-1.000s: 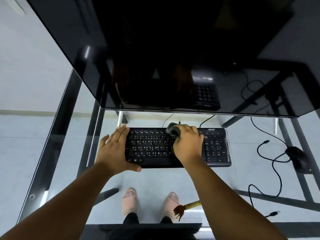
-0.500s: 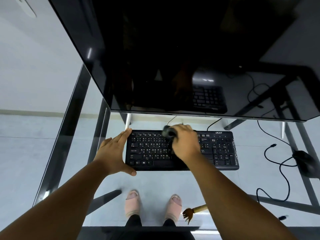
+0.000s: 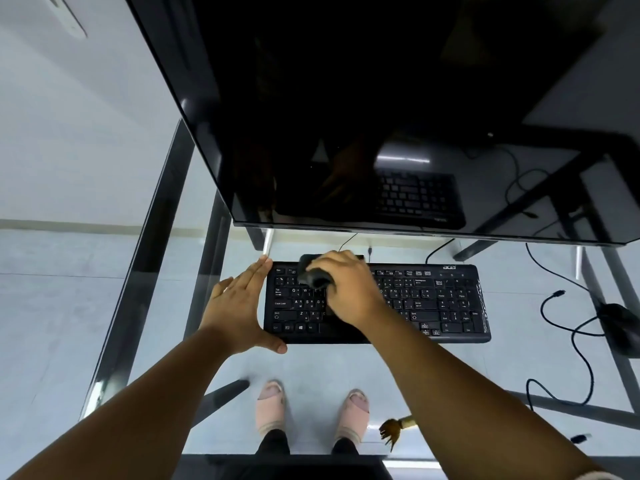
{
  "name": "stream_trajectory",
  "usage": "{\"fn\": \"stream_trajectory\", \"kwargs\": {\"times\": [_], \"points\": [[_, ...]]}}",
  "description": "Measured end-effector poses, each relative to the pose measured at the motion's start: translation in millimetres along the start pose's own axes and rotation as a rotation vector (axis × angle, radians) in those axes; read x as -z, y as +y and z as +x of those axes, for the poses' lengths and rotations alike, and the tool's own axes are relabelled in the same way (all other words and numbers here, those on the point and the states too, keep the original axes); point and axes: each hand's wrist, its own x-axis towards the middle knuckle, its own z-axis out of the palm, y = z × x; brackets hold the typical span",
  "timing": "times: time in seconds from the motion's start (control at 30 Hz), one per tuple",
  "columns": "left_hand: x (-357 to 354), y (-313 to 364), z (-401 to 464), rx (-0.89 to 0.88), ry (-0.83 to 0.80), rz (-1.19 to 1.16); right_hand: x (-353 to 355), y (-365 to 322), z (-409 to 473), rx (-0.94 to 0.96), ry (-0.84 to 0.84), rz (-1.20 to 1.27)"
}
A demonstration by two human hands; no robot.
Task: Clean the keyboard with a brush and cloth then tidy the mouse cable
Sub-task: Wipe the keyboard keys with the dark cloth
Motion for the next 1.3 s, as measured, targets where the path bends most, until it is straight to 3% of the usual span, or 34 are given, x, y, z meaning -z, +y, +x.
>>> {"fn": "stream_trajectory", "kwargs": {"times": [0.1,0.2,0.33,0.47,0.57,0.7,0.77,0.87,1.03,1.3], "points": [[0,0,-1,0.001,-0.002,-0.007,8,24,-3,-0.182,0.099,-0.061],[0,1,0,-0.005,-0.006,-0.005,5,13,12,-0.313,0.08,-0.122],[1,2,-1,0.001,-0.007,-0.007,-9,-18,16,-0.113,0.001,-0.011],[1,2,-1,0.001,0.0,-0.003,3,3,-13,0.026,0.003,0.021],[2,4,2,0.002,-0.006,0.033,23,39,-38,-0.099,0.144,-0.013],[-2,15,1,0.017,0.046,-0.009,57,97,-78,-0.356,0.53,0.024],[-7,29,1,0.031,0.113,-0.045,70,123,-102,-0.484,0.632,0.002],[-21,70,14,-0.033,0.153,-0.034,76,150,-134,-0.524,0.523,-0.056],[-39,151,41,-0.173,0.063,0.069,69,156,-172,-0.42,0.427,-0.114],[-49,186,59,-0.112,-0.086,0.297,85,174,-132,-0.388,0.359,-0.104]]}}
